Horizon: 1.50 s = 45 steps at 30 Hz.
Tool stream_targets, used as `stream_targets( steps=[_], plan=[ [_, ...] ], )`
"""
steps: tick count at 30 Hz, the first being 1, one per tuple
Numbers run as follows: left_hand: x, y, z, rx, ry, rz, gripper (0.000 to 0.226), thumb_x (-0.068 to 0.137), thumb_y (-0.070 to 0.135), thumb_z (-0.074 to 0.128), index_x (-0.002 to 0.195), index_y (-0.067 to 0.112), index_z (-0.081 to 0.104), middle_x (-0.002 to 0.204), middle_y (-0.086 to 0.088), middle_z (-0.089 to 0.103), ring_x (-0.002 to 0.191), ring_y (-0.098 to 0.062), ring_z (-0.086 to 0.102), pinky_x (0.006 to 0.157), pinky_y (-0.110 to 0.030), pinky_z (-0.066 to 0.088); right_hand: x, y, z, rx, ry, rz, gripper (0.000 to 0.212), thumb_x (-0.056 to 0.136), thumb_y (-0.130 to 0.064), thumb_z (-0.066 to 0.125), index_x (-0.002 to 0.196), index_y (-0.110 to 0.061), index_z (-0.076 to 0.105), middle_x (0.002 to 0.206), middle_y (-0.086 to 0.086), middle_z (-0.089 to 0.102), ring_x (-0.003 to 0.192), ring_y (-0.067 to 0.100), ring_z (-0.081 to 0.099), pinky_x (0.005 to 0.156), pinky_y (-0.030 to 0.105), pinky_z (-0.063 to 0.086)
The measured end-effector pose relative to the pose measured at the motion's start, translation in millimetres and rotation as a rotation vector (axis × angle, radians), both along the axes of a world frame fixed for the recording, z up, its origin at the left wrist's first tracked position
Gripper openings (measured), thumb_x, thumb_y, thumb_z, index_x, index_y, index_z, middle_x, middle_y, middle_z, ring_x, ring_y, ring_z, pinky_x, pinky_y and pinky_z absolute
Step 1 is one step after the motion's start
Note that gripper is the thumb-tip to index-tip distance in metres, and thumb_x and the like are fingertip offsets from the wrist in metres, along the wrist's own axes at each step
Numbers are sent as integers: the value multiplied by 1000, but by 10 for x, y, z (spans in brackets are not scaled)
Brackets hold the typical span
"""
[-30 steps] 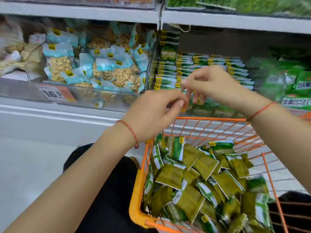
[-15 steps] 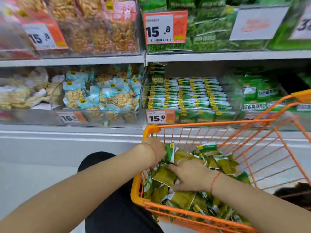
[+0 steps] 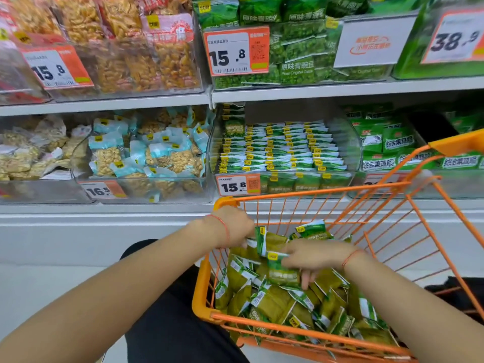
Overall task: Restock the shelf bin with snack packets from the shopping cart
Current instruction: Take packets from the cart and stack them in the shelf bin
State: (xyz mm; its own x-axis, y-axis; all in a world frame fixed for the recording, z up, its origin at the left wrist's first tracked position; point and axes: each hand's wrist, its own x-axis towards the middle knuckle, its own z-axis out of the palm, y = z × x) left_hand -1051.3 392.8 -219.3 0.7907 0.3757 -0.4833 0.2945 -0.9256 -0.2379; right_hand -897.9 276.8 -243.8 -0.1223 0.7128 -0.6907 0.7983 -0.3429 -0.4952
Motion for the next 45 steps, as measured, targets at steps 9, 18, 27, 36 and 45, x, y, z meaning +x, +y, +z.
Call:
stream_targets(
  steps=[9,18,27,36,45],
  plan=[
    [71,-298,0,-24,-1356,286,30,83,37,64,65,12,64,83,5,65,75,-10,57,60,-18,39,598,-353,571,249,795,-717,27,82,-27,65,105,-17,57,97,0,65,65,22,67,61,29,59],
    [290,-621,-149,340,-1574,-64,25,88,14,59,111,22,64,98,-1,69,86,-19,58,75,-34,47,396,-291,543,313,829,-750,18,89,-13,62,106,-17,66,94,-2,71,73,16,68,75,32,59],
    [260,-671,-169,158,-1548,-45,44,84,13,59,124,28,53,122,-4,45,119,-25,46,105,-28,36,427,-247,470,309,1115,-848,51,92,-52,39,121,-13,55,80,3,59,50,8,50,37,18,36],
    [299,-698,-203,-110,-1565,160,56,86,3,64,133,27,46,123,4,58,110,-8,56,88,-22,51,404,-220,373,469,847,-966,55,80,-36,70,120,-3,53,79,0,60,61,10,52,43,21,31],
    [200,-614,-50,-662,-1774,869,56,86,10,67,126,38,39,100,-32,51,96,-36,54,82,-37,50,491,-202,321,488,781,-1138,58,81,-33,66,127,-3,48,86,3,53,63,12,45,46,23,30]
  ],
)
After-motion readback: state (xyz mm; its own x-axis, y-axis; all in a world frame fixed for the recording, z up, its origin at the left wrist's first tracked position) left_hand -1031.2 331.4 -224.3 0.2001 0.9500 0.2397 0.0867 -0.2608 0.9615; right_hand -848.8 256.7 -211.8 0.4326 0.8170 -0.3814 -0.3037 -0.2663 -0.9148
